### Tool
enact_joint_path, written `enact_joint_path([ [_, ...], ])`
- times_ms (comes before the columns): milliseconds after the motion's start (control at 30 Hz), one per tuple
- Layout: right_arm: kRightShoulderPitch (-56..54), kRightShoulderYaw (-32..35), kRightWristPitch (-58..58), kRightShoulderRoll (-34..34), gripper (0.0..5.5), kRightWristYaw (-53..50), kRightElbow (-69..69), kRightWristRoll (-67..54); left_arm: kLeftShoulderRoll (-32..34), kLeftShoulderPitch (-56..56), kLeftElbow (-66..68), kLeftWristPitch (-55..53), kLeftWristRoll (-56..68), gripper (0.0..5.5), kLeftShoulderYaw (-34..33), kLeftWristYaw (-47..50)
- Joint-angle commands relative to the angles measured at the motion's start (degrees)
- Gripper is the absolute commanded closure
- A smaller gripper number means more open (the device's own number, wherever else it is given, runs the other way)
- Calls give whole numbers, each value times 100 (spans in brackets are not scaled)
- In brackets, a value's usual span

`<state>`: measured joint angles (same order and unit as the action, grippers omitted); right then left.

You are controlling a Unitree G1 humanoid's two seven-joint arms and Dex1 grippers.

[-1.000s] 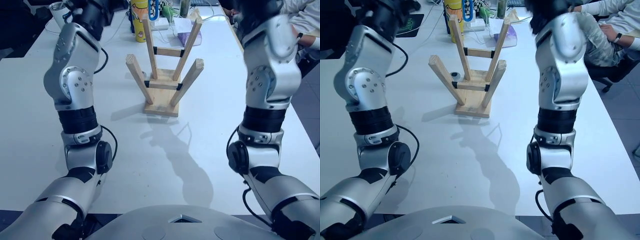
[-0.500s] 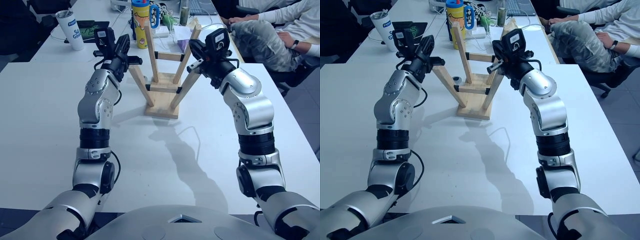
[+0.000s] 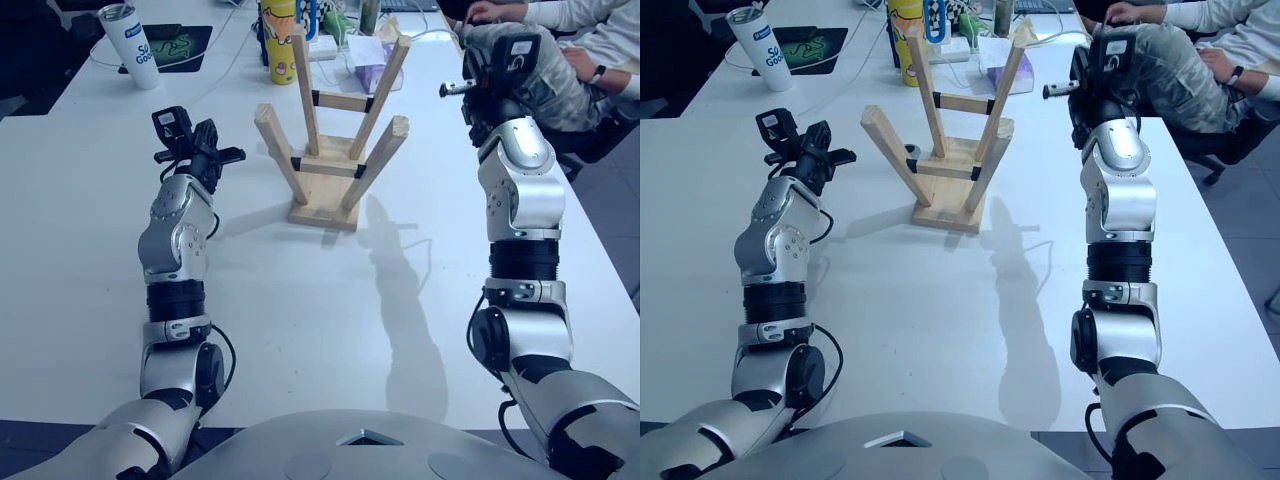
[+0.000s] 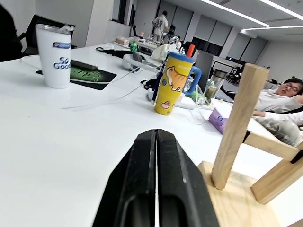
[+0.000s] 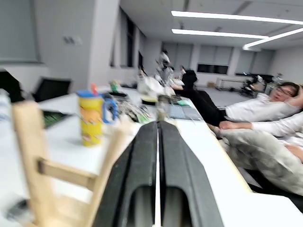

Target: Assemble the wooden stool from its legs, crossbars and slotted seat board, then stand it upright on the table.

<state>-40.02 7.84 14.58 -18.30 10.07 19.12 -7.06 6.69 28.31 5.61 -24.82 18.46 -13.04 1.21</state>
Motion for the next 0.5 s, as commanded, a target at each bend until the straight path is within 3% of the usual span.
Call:
enact_joint_path([
  [33,168,-685,-498,-292,550,720,875,544,29,-146,-123,-26,-94,548,-18,61],
  [167,419,-1625,-1019,-118,550,1803,763,834,67,-166,-64,-47,-143,548,-31,52],
  [300,763,-2295,-934,316,550,3239,-570,107,111,-244,-32,-89,-152,548,-72,78],
  [500,561,-2784,-374,735,550,3522,-1585,18,342,-368,-61,-112,-144,548,-400,150],
])
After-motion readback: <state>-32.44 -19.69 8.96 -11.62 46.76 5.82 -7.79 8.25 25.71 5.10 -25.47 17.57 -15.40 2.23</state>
